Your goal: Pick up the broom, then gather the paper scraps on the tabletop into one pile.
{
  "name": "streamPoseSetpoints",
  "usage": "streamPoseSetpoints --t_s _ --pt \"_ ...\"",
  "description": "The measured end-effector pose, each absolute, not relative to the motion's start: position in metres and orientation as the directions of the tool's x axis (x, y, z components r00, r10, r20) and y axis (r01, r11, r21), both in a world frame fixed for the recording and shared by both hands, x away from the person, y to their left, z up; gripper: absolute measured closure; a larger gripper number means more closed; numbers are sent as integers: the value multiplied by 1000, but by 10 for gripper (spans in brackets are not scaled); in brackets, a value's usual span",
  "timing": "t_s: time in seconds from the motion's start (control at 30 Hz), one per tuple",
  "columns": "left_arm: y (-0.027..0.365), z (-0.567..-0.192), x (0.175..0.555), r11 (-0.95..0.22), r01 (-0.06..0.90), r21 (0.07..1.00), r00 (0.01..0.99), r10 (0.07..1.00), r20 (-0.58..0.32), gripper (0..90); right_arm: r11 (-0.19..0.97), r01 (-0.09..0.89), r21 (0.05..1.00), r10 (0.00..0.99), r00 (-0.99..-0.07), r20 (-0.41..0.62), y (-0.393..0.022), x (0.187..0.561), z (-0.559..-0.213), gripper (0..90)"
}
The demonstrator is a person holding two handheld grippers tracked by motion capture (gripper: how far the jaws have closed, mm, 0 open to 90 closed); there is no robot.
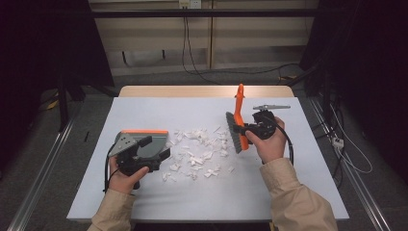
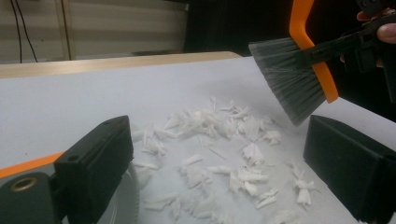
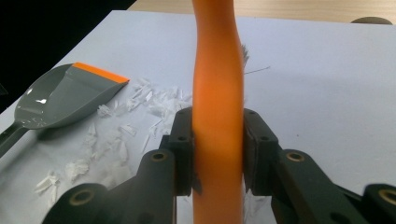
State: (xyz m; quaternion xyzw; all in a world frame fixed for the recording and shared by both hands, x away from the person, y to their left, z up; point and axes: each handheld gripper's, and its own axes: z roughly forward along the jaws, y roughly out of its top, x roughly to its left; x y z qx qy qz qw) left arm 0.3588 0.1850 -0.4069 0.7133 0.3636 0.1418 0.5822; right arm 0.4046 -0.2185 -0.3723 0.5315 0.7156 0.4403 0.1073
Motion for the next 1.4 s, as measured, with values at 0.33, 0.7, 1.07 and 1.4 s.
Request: streamPoseSetpoints --t_s 0.33,0.7,1.07,1.4 --pt "201 -408 356 -54 342 938 698 683 -215 49 68 661 747 862 -415 289 -224 409 -373 697" --pt "218 -411 351 -57 342 938 689 694 -209 47 103 666 739 882 -405 241 -243 414 -372 697" --pt "228 -411 346 -43 341 939 671 711 -211 47 152 689 708 906 -384 180 -254 428 -377 697" --pt "232 -412 348 -31 341 940 660 720 -215 51 176 722 669 921 -360 146 -258 445 -384 697"
